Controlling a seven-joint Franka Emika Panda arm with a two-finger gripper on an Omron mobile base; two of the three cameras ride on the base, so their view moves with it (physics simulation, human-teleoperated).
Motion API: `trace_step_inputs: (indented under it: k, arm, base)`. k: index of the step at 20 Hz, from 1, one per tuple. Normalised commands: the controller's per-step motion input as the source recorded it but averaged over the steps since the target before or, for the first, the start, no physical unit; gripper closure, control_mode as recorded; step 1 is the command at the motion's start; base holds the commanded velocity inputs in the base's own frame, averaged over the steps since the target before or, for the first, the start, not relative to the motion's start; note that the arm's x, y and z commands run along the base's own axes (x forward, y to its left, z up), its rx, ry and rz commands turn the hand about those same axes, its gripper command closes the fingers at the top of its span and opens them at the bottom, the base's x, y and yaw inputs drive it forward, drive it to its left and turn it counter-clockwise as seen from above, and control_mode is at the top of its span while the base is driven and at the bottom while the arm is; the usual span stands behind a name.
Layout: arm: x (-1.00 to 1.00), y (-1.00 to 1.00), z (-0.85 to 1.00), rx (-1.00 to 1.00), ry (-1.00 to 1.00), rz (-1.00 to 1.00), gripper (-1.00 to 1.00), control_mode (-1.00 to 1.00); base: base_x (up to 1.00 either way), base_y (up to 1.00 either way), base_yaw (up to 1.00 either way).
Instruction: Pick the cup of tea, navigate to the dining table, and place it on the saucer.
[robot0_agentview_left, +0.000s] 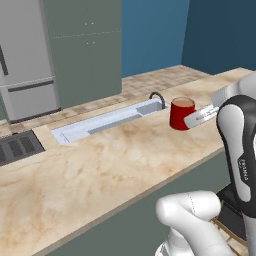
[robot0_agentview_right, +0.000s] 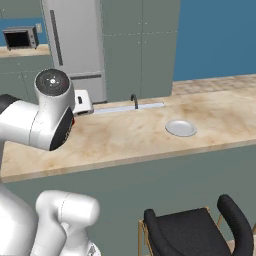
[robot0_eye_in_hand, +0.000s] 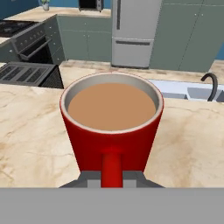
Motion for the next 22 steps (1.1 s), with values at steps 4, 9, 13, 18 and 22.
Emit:
trace_step_inputs:
  k: [4, 9, 13, 18, 22]
  arm:
    - [0.00, 0.00, 0.00, 0.00, 0.00, 0.00, 1.00, 1.00]
    - [0.00, 0.00, 0.00, 0.00, 0.00, 0.00, 1.00, 1.00]
    - [0.00, 0.00, 0.00, 0.00, 0.00, 0.00, 1.00, 1.00]
    - [0.00, 0.00, 0.00, 0.00, 0.00, 0.00, 1.00, 1.00]
    - [0.21, -0.67, 0.00, 0.00, 0.00, 0.00, 1.00, -1.00]
  base:
    - [0.00, 0.00, 0.00]
    - [0.00, 0.00, 0.00]
    - [0.00, 0.00, 0.00]
    - [0.02, -0.15, 0.00]
    - [0.00, 0.00, 0.00]
